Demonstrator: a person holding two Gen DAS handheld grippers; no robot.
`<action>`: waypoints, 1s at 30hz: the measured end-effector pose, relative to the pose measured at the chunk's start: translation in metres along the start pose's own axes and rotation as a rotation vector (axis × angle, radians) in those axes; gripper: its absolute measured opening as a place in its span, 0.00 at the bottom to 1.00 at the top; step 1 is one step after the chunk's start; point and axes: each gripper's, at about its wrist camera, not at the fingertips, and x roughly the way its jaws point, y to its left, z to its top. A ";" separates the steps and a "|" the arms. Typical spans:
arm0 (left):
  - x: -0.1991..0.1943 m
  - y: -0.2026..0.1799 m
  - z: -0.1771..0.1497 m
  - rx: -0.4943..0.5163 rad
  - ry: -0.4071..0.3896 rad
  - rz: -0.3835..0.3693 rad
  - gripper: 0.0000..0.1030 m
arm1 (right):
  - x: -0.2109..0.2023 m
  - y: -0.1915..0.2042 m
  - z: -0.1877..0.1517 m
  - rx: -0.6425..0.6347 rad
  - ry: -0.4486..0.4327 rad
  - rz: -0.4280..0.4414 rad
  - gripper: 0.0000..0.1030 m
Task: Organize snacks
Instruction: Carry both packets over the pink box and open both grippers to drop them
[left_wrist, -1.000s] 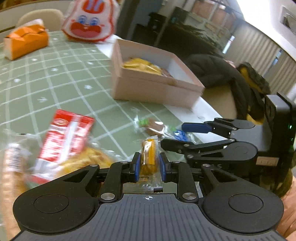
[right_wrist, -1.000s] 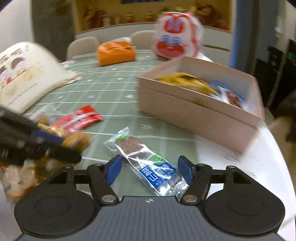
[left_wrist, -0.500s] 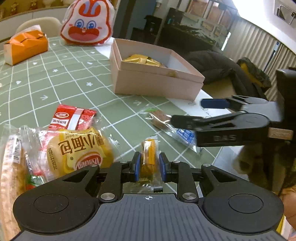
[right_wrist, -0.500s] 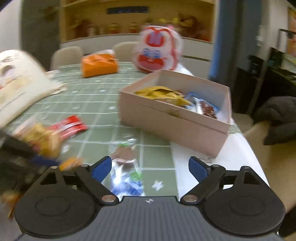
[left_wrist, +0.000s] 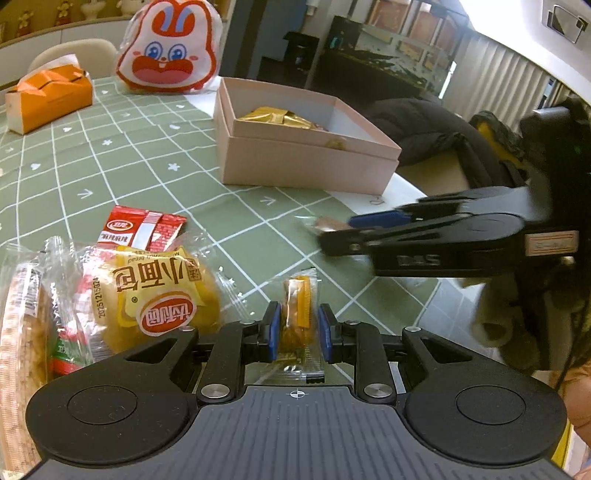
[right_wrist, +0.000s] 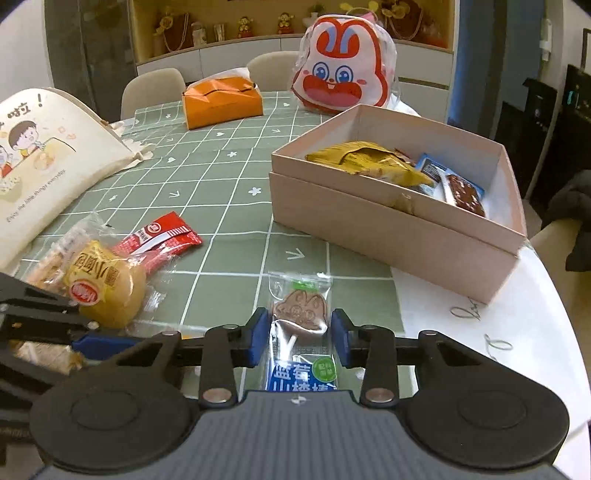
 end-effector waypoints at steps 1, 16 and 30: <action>0.000 -0.001 0.000 0.001 -0.001 0.001 0.25 | -0.004 -0.003 -0.002 0.004 -0.002 -0.002 0.36; -0.019 -0.026 0.030 -0.002 -0.063 -0.106 0.25 | -0.097 -0.042 -0.027 0.010 -0.110 0.004 0.36; 0.075 0.013 0.236 -0.173 -0.120 -0.037 0.27 | -0.069 -0.112 0.116 0.065 -0.321 -0.073 0.46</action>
